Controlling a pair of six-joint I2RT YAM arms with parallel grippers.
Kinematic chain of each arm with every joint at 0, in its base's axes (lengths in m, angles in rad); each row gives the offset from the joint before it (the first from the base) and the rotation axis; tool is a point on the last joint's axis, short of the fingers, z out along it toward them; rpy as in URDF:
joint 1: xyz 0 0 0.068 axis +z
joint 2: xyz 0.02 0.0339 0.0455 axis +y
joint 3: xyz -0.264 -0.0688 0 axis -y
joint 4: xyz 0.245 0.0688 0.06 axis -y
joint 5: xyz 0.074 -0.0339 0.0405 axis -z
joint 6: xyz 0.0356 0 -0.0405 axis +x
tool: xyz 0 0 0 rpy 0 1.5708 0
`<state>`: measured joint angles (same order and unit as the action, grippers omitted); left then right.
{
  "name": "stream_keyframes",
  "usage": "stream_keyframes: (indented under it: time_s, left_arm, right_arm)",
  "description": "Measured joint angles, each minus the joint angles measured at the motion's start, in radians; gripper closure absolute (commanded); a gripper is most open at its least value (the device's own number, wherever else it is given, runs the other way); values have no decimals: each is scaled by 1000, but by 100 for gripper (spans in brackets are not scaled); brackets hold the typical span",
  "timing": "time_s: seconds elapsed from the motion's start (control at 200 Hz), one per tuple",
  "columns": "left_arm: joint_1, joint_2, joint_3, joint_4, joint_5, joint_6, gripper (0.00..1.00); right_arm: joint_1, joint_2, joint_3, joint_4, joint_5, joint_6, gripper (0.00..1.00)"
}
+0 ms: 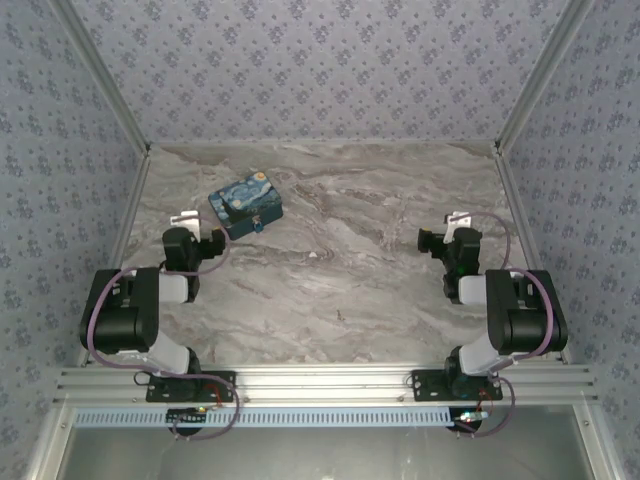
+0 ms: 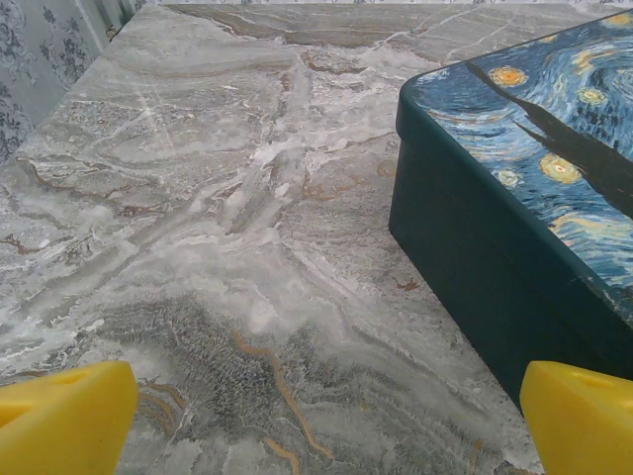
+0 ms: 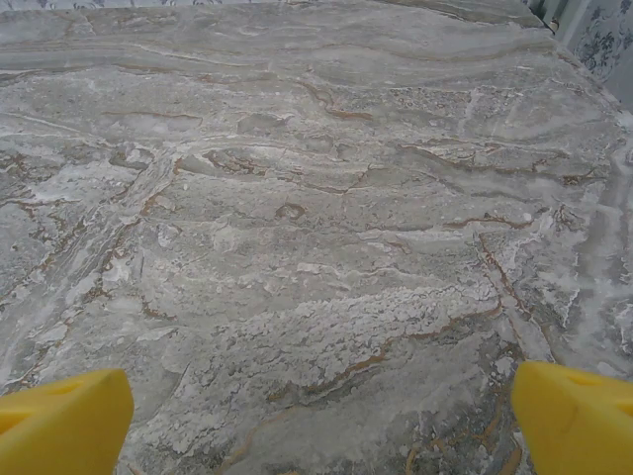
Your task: Unlock a padlock with a key
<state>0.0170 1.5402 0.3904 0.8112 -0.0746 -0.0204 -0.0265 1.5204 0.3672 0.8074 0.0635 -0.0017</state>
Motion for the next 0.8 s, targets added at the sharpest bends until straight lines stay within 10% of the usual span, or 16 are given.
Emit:
stream_keyframes:
  time_s: [0.799]
  left_arm:
    - [1, -143, 3, -136, -5, -16, 1]
  right_arm:
    - [-18, -118, 55, -186, -39, 2, 0]
